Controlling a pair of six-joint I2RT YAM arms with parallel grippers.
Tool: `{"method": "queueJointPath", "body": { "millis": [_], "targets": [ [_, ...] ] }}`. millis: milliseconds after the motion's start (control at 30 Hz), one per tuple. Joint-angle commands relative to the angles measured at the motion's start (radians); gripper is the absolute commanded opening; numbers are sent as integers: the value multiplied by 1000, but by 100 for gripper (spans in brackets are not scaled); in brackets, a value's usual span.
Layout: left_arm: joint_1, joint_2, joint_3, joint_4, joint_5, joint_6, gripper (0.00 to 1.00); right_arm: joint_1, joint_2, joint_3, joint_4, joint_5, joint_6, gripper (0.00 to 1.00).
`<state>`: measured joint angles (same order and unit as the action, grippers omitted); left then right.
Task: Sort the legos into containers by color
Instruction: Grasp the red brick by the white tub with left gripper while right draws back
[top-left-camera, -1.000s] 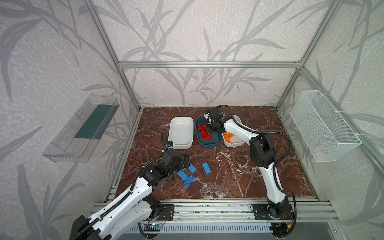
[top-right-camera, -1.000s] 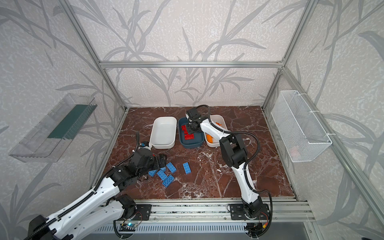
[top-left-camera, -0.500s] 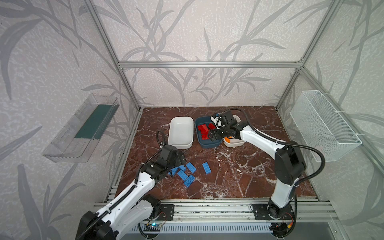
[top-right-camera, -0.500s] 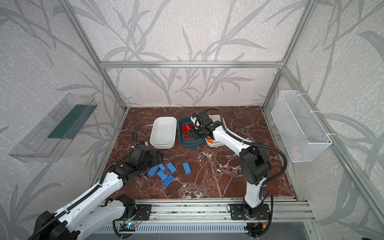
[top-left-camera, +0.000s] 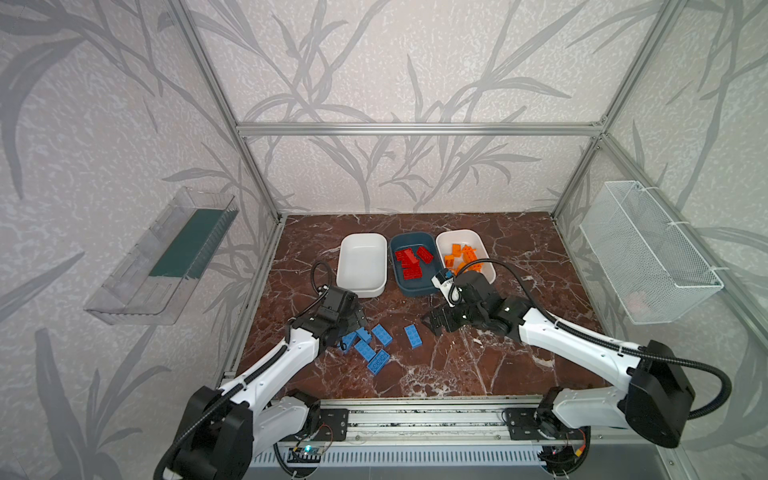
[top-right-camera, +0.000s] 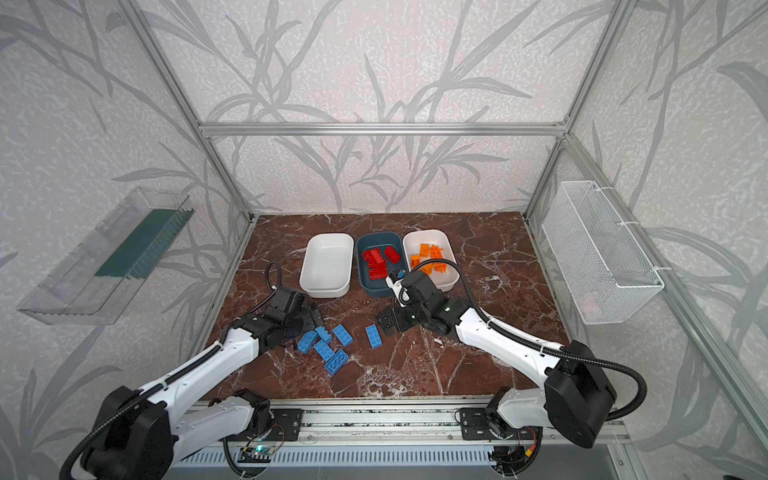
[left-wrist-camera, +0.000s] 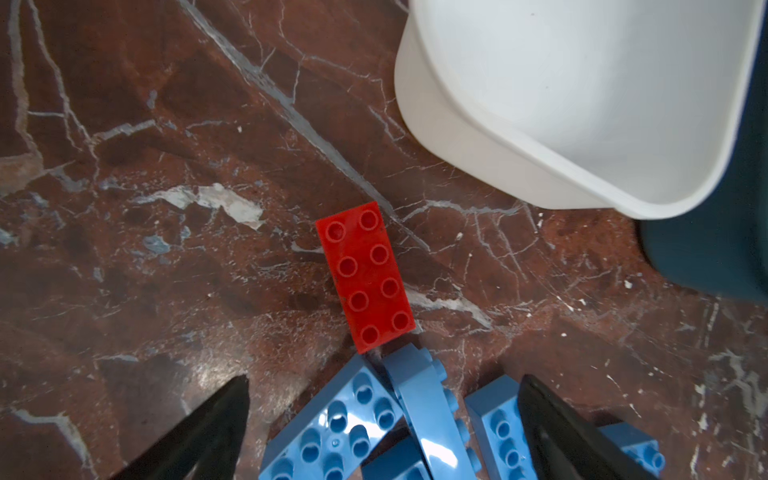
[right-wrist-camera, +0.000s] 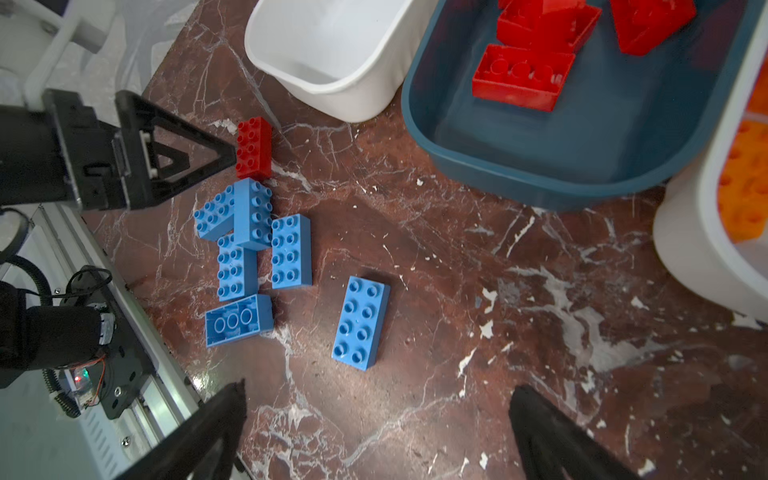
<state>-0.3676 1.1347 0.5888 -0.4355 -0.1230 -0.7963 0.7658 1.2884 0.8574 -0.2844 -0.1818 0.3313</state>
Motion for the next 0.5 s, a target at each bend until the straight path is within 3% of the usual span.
{"method": "queueJointPath", "body": {
  "millis": [0,200,467],
  "targets": [
    [19,42,40,2,-67,6,99,10,-83,-46,34,5,43,99],
    [60,80,47,27,-70,18,95,13,-156,-114,31,13,42,99],
    [96,239,107,39,-14,31,94,13,-185,-156,54,-2,53,99]
  ]
}}
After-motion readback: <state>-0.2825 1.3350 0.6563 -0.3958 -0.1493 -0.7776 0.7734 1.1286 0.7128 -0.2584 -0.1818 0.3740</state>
